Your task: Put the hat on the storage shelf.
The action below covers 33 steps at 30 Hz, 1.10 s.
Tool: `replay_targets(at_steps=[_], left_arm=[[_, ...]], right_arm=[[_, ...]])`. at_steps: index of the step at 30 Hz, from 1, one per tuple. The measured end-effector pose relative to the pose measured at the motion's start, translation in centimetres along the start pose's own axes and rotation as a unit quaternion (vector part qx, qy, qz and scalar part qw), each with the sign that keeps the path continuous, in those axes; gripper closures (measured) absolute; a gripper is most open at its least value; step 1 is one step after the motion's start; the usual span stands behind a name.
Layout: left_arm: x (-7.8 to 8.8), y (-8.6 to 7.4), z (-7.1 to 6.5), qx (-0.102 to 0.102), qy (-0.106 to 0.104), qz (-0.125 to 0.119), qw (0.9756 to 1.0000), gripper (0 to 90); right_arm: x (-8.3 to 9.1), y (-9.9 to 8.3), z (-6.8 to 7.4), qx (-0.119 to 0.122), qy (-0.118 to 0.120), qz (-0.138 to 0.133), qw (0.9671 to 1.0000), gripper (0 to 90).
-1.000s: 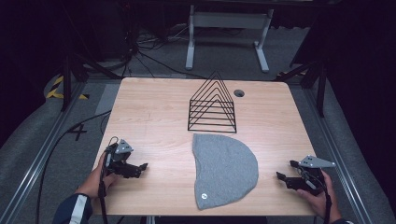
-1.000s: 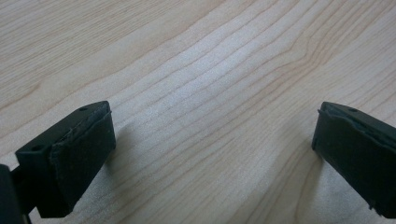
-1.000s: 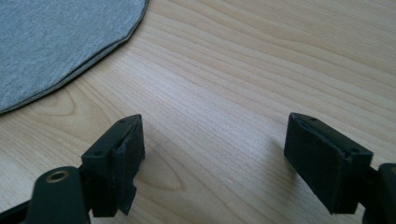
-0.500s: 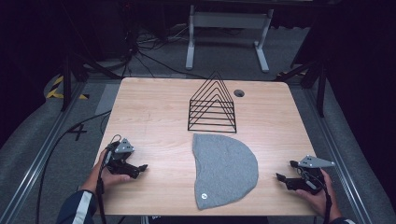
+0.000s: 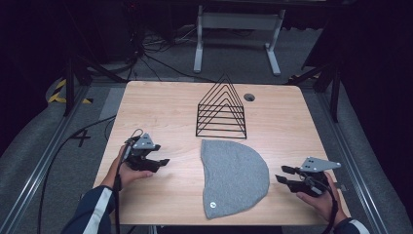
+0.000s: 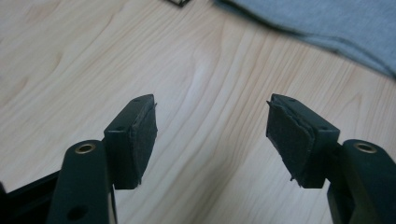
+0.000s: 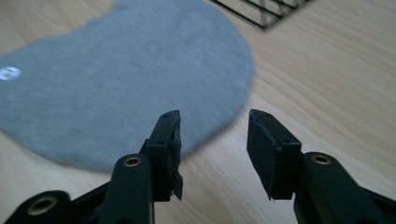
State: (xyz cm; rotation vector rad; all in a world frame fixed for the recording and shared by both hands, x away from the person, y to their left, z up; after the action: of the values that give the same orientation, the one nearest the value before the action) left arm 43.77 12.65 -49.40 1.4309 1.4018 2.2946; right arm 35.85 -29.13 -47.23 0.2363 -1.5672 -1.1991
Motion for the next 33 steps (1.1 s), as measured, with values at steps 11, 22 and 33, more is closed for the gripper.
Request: replay_targets(at_steps=[11, 22, 33], left_arm=[[-6.6, 6.9, -5.3, -0.098, -0.044, 0.005, 0.9942, 40.2], [-12.2, 9.2, -7.7, -0.133, -0.041, 0.038, 0.9896, 42.6], [-8.3, 5.3, -6.6, -0.126, -0.029, 0.053, 0.9901, 42.4]], right_arm=[[-9.6, 4.3, 10.5, 0.101, 0.137, 0.038, 0.9847, 81.7], [-13.6, 2.9, 13.4, 0.125, 0.181, 0.092, 0.9712, 85.4], [-11.9, 1.9, 12.0, 0.111, 0.187, 0.103, 0.9705, 87.5]])
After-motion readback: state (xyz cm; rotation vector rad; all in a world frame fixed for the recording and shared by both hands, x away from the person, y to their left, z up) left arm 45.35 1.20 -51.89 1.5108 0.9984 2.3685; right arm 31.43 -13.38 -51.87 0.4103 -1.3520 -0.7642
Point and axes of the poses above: each handheld gripper's, and its own axes: x roughly backward along the jaws, y roughly out of its top, z roughly to its left, the point moved 8 cm from there along -x, roughly forward along the jaws, and after that the axes turned 12 degrees about y, right-handed, at the moved point
